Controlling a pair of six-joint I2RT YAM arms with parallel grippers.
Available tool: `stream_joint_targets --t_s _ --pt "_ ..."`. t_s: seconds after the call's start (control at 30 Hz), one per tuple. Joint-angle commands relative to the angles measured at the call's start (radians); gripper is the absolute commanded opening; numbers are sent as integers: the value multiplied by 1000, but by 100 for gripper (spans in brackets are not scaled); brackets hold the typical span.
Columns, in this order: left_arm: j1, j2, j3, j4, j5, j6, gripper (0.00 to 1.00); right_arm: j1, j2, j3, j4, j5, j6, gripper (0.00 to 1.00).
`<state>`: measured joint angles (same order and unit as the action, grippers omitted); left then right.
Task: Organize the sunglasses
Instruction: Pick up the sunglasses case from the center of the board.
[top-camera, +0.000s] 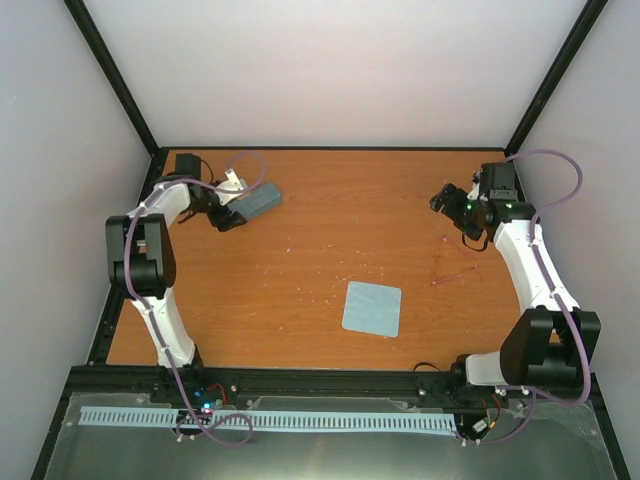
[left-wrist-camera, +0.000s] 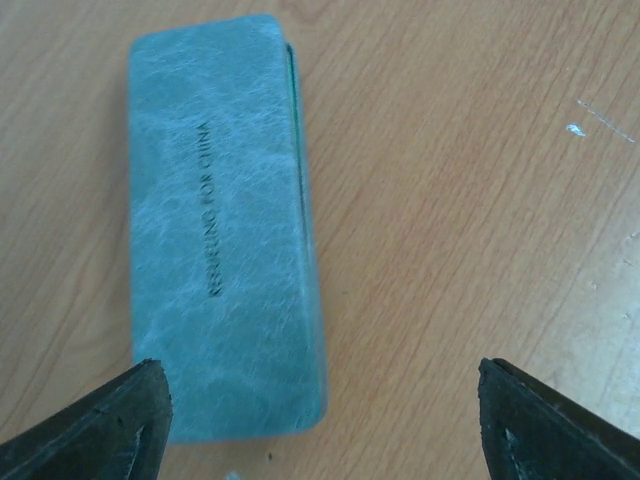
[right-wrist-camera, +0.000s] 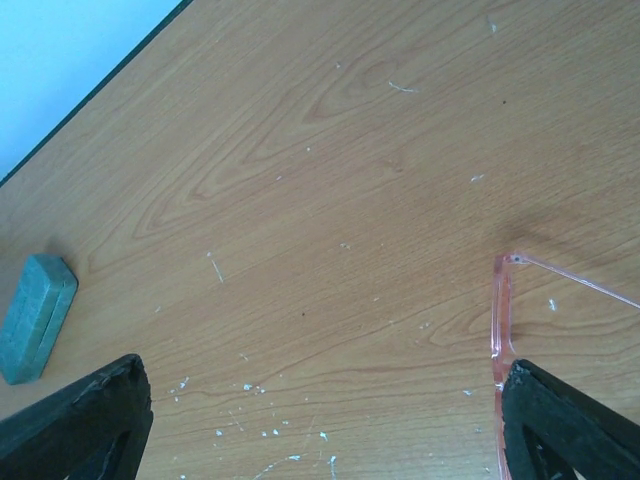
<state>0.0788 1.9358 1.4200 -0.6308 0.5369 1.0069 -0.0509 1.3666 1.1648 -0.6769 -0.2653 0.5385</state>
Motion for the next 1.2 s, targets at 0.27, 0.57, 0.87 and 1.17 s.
stream_joint_targets --t_s 0.27,0.57,0.87,1.17 --pt "-60 104 114 59 -177 -21 83 -4 54 -2 54 -53 -8 93" --pt "-64 184 193 37 -186 -43 83 -4 79 5 86 -81 -1 92" --pt "-94 255 228 -18 -191 -13 72 -4 97 20 87 -93 -2 84" --pt "-96 269 266 -92 -152 -30 34 -3 101 20 115 -146 -17 70"
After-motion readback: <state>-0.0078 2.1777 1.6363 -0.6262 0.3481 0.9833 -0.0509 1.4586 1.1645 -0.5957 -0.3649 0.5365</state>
